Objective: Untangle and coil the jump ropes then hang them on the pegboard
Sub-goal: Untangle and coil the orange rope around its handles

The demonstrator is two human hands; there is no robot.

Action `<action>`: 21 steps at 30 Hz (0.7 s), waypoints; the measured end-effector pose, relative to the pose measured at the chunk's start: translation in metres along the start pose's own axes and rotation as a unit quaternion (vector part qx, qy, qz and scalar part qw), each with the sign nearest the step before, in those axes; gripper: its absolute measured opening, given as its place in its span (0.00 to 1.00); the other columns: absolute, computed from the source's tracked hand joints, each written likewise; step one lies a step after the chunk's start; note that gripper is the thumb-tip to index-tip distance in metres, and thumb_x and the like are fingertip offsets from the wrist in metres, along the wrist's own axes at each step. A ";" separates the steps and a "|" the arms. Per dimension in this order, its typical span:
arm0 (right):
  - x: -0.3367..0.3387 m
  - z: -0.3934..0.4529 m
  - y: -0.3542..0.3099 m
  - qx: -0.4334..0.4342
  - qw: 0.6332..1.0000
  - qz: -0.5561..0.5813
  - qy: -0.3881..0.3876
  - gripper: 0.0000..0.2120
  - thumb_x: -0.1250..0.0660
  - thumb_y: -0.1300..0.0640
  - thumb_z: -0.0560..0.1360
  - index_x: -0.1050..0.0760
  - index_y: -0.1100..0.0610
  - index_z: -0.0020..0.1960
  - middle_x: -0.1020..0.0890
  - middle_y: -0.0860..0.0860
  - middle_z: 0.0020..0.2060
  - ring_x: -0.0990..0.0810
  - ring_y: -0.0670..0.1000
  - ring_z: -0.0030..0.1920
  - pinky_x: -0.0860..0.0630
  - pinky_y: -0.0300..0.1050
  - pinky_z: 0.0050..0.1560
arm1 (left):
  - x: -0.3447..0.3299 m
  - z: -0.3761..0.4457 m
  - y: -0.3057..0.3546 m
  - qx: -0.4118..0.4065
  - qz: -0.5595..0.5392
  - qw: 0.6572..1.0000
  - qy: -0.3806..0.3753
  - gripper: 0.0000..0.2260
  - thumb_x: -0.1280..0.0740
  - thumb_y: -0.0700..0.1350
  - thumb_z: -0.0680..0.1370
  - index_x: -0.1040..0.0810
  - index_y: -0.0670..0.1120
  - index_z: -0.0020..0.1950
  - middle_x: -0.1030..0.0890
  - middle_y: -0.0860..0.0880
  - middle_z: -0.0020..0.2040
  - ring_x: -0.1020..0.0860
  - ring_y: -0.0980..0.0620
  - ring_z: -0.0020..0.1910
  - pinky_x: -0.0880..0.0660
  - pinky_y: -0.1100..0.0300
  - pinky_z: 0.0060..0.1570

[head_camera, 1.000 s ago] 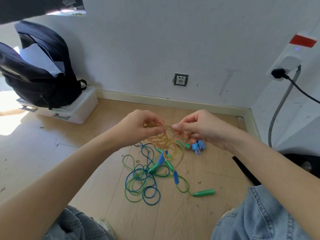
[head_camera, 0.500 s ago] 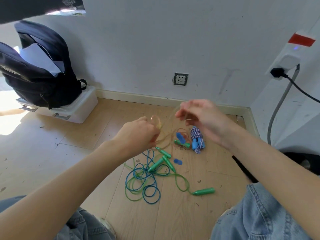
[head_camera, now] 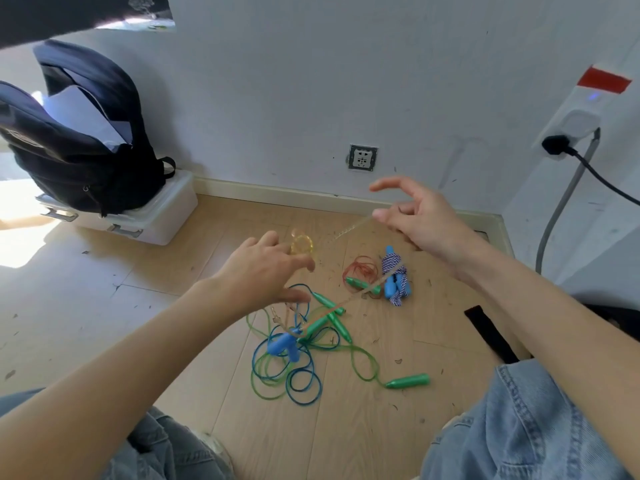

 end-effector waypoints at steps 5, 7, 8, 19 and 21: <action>-0.025 -0.013 0.017 0.011 0.849 -0.491 -0.193 0.10 0.29 0.40 0.65 0.20 0.43 0.43 0.33 0.41 0.36 0.31 0.42 0.39 0.37 0.36 0.31 | -0.006 -0.005 -0.006 0.015 0.102 0.994 -0.034 0.13 0.38 0.54 0.77 0.25 0.55 0.60 0.29 0.53 0.60 0.36 0.51 0.59 0.35 0.60 0.52; -0.032 -0.018 0.028 0.002 0.800 -0.558 -0.220 0.11 0.29 0.43 0.68 0.18 0.51 0.41 0.34 0.41 0.35 0.29 0.46 0.40 0.38 0.39 0.29 | -0.006 -0.006 -0.014 0.034 0.098 0.994 -0.035 0.10 0.38 0.51 0.78 0.23 0.53 0.57 0.28 0.53 0.59 0.36 0.51 0.57 0.35 0.60 0.50; -0.034 -0.018 0.029 0.005 0.828 -0.510 -0.232 0.11 0.30 0.45 0.70 0.18 0.52 0.40 0.33 0.41 0.35 0.29 0.46 0.41 0.36 0.39 0.31 | -0.006 -0.007 -0.016 0.037 0.090 0.995 -0.038 0.10 0.39 0.52 0.78 0.22 0.53 0.56 0.29 0.53 0.58 0.36 0.51 0.56 0.35 0.60 0.50; -0.009 -0.004 -0.016 0.017 0.982 0.183 0.033 0.16 0.44 0.49 0.79 0.23 0.51 0.37 0.21 0.45 0.56 0.29 0.48 0.64 0.35 0.48 0.61 | -0.016 -0.001 0.012 -0.045 -0.026 0.996 -0.077 0.11 0.36 0.51 0.76 0.22 0.57 0.57 0.31 0.55 0.49 0.38 0.53 0.51 0.35 0.61 0.49; 0.011 0.000 -0.015 0.010 0.962 0.263 0.074 0.18 0.46 0.51 0.80 0.25 0.53 0.37 0.16 0.48 0.43 0.22 0.52 0.56 0.33 0.47 0.56 | -0.024 -0.005 0.005 -0.040 0.008 0.994 -0.101 0.09 0.37 0.50 0.77 0.21 0.57 0.55 0.28 0.55 0.53 0.36 0.53 0.54 0.36 0.62 0.48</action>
Point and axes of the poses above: each hand's wrist, its own z-axis towards the middle knuckle, its own x-axis out of the back of the hand, y = z × x, the point moved 6 cm from there along z, towards the middle knuckle
